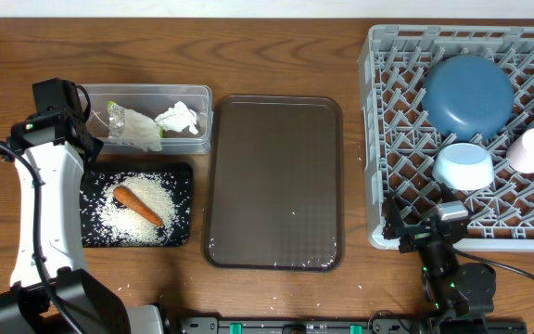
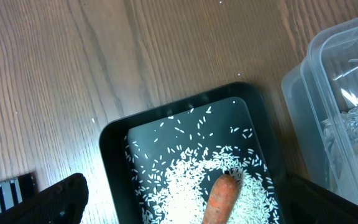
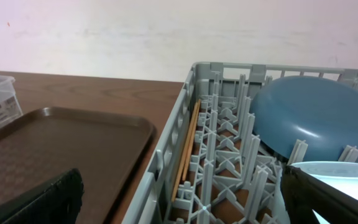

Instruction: Sort waste into correct bins and load items into the dishwasher rack

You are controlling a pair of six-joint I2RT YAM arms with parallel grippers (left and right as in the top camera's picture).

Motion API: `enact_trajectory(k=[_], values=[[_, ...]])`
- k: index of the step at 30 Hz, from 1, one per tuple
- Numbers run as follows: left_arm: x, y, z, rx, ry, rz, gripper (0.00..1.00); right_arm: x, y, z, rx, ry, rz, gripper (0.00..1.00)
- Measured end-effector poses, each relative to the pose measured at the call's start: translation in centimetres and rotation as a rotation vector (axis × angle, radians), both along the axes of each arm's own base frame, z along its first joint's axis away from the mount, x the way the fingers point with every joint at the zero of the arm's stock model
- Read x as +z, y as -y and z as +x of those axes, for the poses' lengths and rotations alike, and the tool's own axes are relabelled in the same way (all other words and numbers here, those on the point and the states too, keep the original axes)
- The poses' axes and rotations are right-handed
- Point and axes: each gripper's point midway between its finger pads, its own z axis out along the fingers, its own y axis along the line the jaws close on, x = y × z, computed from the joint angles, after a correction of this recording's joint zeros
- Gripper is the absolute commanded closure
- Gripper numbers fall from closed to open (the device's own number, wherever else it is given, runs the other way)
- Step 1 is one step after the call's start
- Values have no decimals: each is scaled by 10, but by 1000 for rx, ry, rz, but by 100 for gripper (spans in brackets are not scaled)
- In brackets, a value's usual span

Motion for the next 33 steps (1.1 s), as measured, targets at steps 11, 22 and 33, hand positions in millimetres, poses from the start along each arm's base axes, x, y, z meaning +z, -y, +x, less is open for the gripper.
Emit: enact_trajectory(k=[11, 22, 33], values=[[0, 0, 0, 0, 0, 0, 1, 0, 0, 0, 0, 2, -12, 1], [0, 0, 0, 0, 0, 0, 1, 0, 0, 0, 1, 2, -12, 1], [-8, 15, -32, -9, -139, -77, 1, 0, 0, 0, 1, 3, -13, 1]])
